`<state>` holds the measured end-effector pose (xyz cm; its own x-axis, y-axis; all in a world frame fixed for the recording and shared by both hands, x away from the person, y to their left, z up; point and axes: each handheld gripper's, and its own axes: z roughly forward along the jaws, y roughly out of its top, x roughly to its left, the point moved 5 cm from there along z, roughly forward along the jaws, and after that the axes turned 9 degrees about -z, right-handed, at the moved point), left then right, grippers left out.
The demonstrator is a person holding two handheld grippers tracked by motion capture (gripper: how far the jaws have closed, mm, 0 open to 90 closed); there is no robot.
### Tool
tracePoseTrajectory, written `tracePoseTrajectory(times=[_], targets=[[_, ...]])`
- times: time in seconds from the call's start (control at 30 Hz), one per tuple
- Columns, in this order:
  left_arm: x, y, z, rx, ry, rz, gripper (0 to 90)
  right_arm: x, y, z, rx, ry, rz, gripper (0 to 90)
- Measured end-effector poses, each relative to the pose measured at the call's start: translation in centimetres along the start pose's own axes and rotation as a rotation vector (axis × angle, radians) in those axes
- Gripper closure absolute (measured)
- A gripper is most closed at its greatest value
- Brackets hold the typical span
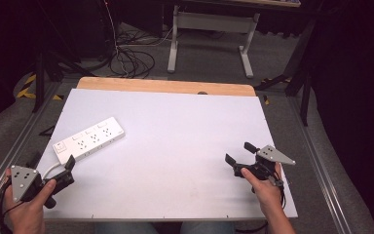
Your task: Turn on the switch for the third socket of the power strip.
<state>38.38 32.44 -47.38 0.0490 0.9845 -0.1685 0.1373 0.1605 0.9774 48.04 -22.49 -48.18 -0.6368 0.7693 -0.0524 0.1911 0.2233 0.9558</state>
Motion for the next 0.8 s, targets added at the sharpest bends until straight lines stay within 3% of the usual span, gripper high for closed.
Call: tracePoseTrajectory(times=[0.47,0.67,0.73,0.8], targets=[[0.0,0.15,0.19,-0.01,0.002,-0.008,4.0,-0.01,-0.23,-0.06,0.014,0.01,0.028,8.6],[0.02,0.26,0.31,-0.014,0.027,-0.009,12.6,-0.15,-0.37,-0.17,0.018,0.01,0.042,9.0],[0.05,0.24,0.25,0.002,0.009,-0.021,21.9,-0.15,-0.44,-0.17,0.023,0.01,0.043,9.1],[0.13,0.28,0.18,0.011,-0.004,-0.019,24.7,-0.15,-0.49,-0.14,0.025,0.009,0.046,9.2]])
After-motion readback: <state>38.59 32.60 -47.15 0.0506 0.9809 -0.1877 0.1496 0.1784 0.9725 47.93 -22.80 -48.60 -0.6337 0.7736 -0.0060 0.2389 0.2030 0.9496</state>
